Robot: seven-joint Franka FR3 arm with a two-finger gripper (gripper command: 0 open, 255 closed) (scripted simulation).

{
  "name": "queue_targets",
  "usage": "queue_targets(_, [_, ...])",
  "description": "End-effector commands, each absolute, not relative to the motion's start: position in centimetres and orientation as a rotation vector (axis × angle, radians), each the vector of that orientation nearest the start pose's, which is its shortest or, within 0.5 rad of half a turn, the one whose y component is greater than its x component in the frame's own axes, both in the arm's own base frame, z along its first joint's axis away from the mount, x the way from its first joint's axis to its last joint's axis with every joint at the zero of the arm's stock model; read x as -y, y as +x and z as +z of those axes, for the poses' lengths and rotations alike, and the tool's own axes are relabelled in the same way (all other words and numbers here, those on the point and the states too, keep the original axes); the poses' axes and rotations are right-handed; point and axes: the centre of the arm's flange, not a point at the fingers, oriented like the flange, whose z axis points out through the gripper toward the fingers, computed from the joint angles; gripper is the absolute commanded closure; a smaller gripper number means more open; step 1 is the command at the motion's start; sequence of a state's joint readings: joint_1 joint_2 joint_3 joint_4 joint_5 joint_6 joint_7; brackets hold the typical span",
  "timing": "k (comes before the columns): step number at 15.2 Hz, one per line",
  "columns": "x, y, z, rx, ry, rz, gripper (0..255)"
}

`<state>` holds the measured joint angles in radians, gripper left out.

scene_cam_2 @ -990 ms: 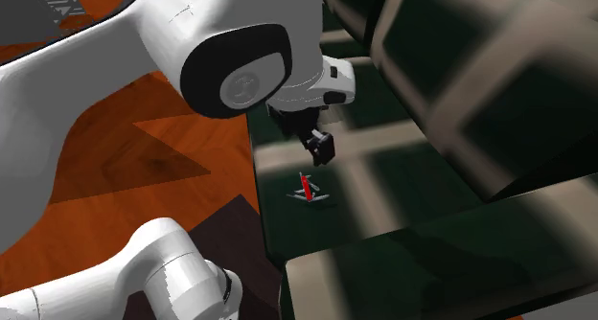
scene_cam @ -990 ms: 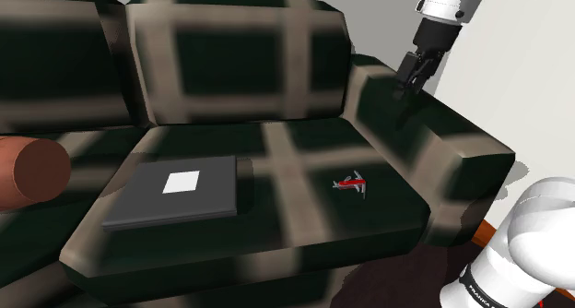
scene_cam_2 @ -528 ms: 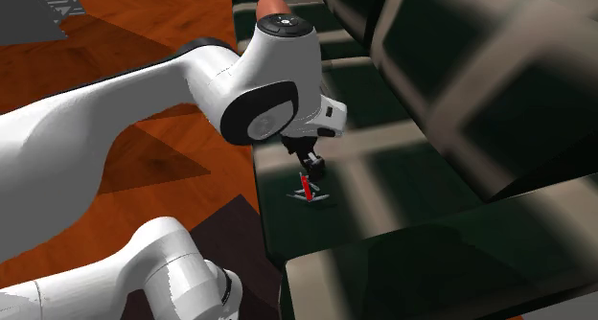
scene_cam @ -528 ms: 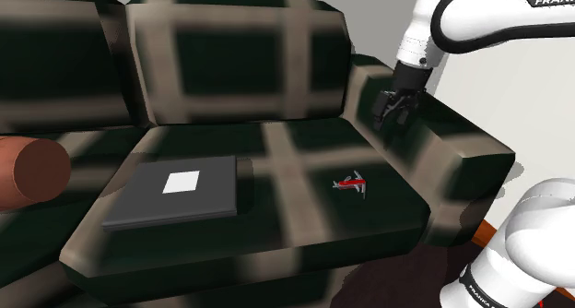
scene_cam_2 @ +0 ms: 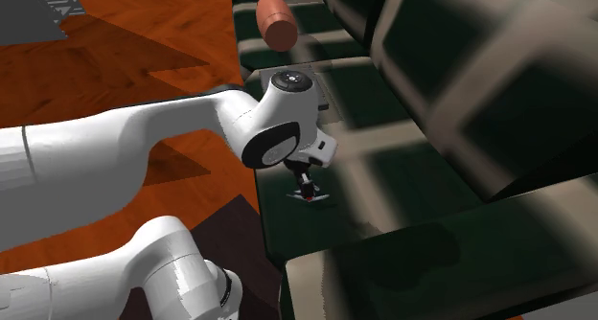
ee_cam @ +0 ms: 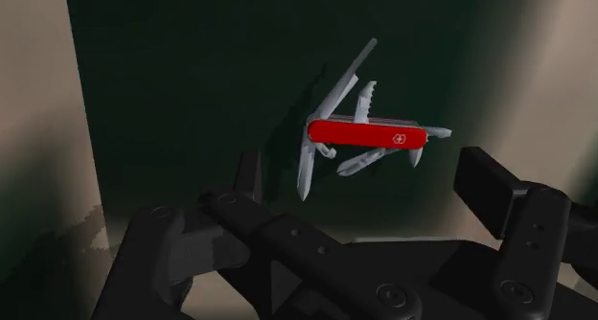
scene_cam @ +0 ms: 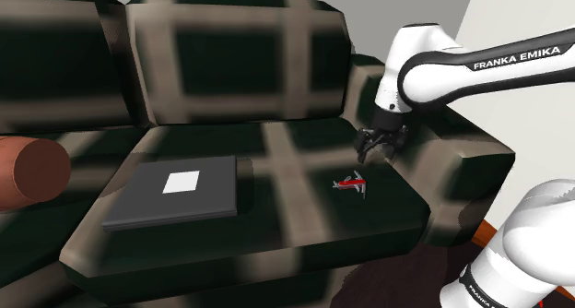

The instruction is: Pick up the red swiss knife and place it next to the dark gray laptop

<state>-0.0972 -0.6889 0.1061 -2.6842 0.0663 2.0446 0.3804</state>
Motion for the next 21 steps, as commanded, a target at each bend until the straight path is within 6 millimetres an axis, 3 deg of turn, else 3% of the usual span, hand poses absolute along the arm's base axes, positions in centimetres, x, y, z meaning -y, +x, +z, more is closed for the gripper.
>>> queue_targets(1, [-1.2,34.7,41.5,-0.748,-3.052,-0.055,0])
queue_targets(4, [-1.7,35.4,37.6,-0.874,-3.022,-0.022,0])
queue_targets(12, [-1.8,35.5,33.3,-0.892,-3.017,-0.018,0])
queue_targets(20, [-1.8,35.5,33.0,-0.892,-3.017,-0.018,0])
queue_targets(21, [-1.8,35.5,33.0,-0.892,-3.017,-0.018,255])
